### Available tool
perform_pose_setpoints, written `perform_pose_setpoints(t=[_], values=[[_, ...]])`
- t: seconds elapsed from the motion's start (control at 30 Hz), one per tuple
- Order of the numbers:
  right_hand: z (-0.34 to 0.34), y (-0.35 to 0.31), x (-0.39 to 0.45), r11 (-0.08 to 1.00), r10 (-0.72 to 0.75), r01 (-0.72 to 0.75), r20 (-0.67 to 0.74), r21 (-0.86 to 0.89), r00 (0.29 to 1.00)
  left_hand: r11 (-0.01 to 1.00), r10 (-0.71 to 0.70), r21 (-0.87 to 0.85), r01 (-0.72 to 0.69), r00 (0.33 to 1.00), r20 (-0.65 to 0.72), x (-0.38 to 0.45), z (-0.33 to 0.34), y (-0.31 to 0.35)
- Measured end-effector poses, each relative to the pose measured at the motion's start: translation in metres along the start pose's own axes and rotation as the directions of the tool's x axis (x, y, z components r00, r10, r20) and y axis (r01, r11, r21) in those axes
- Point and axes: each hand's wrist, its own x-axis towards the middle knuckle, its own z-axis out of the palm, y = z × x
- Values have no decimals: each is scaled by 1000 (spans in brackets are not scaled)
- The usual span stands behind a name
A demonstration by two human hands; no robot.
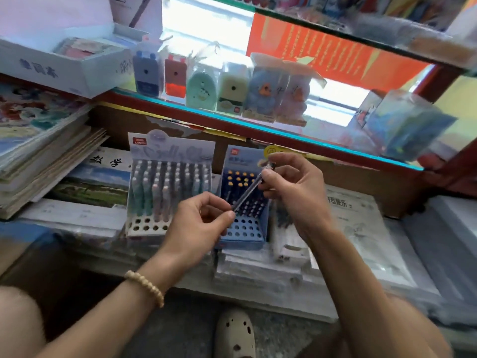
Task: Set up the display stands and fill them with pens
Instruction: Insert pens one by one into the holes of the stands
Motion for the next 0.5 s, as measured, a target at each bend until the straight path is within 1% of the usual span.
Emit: perform_pose_setpoints(t=[0.13, 0.23, 0.37, 0.43, 0.5], values=[[-48, 8, -7, 997, -67, 63, -130, -40, 989, 976, 112, 174, -134, 985, 132, 8, 39, -5], [-88, 12, -10, 995, -87, 70, -260, -75, 962, 929, 123, 315, -192, 967, 225, 13, 60, -12], [-129, 31, -5, 968, -158, 56, -423, -244, 892, 809, 110, 506, -298, 923, 368, 16, 78, -20], [-139, 45, -1, 938, -206, 40, -459, -346, 864, 737, 92, 575, -355, 896, 435, 15, 84, -19], [-142, 57, 2, 911, -220, 13, -458, -413, 862, 693, 84, 605, -393, 877, 473, 15, 89, -18]])
